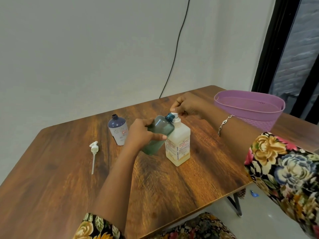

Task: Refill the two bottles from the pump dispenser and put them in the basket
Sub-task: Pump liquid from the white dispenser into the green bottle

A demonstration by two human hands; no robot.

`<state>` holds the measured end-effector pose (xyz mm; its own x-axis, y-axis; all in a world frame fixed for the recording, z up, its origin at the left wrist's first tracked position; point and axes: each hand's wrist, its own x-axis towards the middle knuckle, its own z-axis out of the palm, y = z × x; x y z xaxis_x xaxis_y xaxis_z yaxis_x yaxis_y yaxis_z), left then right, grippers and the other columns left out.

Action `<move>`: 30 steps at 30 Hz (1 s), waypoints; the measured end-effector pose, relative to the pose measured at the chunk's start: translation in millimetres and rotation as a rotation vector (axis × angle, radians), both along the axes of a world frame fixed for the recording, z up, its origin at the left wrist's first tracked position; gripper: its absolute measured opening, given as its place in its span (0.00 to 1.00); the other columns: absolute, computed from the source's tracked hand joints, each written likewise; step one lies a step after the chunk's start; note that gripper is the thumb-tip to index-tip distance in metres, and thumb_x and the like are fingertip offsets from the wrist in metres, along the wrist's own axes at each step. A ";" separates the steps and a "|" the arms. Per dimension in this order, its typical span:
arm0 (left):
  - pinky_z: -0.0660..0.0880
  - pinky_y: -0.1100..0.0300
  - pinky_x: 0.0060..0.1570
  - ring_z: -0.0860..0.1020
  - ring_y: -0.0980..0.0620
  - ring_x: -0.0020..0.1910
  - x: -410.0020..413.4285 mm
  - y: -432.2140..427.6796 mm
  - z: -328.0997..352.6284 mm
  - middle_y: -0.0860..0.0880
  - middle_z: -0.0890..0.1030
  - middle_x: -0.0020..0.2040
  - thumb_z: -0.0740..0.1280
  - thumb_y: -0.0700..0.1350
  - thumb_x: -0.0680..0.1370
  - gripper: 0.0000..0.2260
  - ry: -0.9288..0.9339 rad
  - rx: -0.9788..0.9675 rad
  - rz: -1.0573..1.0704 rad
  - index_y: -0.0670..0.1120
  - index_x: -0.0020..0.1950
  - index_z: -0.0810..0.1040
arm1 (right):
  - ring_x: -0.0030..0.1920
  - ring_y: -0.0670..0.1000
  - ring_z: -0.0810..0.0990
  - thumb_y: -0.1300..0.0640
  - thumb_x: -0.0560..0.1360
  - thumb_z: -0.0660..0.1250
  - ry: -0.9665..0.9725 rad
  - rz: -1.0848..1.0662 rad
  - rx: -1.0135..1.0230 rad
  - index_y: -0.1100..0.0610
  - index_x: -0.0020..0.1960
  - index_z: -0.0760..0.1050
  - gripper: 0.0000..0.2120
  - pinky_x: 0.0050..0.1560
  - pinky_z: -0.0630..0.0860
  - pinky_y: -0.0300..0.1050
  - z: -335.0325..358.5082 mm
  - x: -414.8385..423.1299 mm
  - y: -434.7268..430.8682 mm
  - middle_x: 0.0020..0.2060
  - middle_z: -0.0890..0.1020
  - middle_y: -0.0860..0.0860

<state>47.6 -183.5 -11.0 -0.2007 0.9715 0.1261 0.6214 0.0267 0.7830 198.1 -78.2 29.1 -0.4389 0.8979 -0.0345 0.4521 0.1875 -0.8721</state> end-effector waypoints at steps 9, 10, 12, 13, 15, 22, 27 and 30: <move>0.71 0.50 0.60 0.74 0.48 0.59 -2.7 1.5 2.7 0.47 0.77 0.62 0.77 0.45 0.65 0.32 0.057 0.026 0.001 0.44 0.67 0.72 | 0.34 0.47 0.73 0.67 0.73 0.66 -0.041 0.033 0.046 0.62 0.40 0.76 0.04 0.34 0.73 0.36 5.7 -1.9 1.3 0.35 0.78 0.54; 0.71 0.49 0.61 0.73 0.48 0.60 -2.3 1.3 0.1 0.47 0.76 0.63 0.77 0.45 0.65 0.33 0.052 0.013 0.003 0.44 0.68 0.72 | 0.35 0.47 0.74 0.66 0.74 0.66 -0.049 0.039 0.052 0.62 0.39 0.76 0.05 0.35 0.73 0.37 1.9 -2.0 2.8 0.35 0.78 0.54; 0.70 0.49 0.63 0.73 0.47 0.62 -0.8 0.9 -3.9 0.46 0.75 0.64 0.77 0.45 0.65 0.35 0.028 -0.007 0.003 0.43 0.69 0.70 | 0.35 0.47 0.74 0.66 0.74 0.66 -0.064 0.048 0.047 0.61 0.39 0.76 0.05 0.35 0.73 0.37 -2.0 -1.7 4.2 0.35 0.78 0.53; 0.70 0.48 0.63 0.72 0.47 0.62 0.0 0.4 -5.0 0.46 0.75 0.64 0.77 0.44 0.65 0.35 0.012 -0.009 0.004 0.43 0.70 0.69 | 0.35 0.47 0.74 0.66 0.74 0.66 -0.067 0.047 0.045 0.60 0.39 0.76 0.06 0.34 0.72 0.37 -2.9 -1.9 4.5 0.35 0.78 0.53; 0.70 0.48 0.63 0.72 0.47 0.62 0.8 -1.3 -5.1 0.45 0.75 0.65 0.77 0.43 0.64 0.36 -0.012 0.001 0.014 0.42 0.70 0.69 | 0.34 0.46 0.73 0.66 0.74 0.66 -0.058 0.041 0.053 0.59 0.38 0.75 0.07 0.34 0.72 0.37 -2.5 -2.8 3.3 0.35 0.78 0.53; 0.71 0.54 0.54 0.72 0.52 0.53 0.4 -0.9 11.1 0.46 0.77 0.61 0.77 0.44 0.66 0.30 0.060 0.071 -0.009 0.44 0.66 0.73 | 0.33 0.47 0.73 0.68 0.73 0.66 -0.045 0.081 0.027 0.65 0.42 0.77 0.02 0.32 0.72 0.36 18.3 2.4 2.2 0.35 0.77 0.55; 0.70 0.51 0.62 0.72 0.48 0.63 -1.3 -1.8 0.1 0.47 0.74 0.66 0.77 0.45 0.65 0.35 0.062 -0.004 -0.004 0.44 0.70 0.69 | 0.34 0.47 0.72 0.66 0.73 0.66 -0.088 0.104 0.052 0.62 0.40 0.77 0.04 0.33 0.71 0.37 4.2 0.0 4.4 0.35 0.77 0.54; 0.69 0.50 0.63 0.71 0.48 0.64 1.3 -3.2 -2.9 0.46 0.73 0.67 0.77 0.45 0.65 0.36 0.034 -0.020 -0.006 0.43 0.71 0.68 | 0.32 0.46 0.70 0.65 0.73 0.67 -0.127 0.110 0.074 0.59 0.38 0.76 0.06 0.31 0.69 0.36 0.8 0.2 5.1 0.35 0.77 0.54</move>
<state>48.9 -186.7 -14.0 -0.1904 0.9751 0.1134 0.6475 0.0379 0.7611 198.3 -73.0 29.9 -0.5309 0.8469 -0.0317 0.5309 0.3032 -0.7913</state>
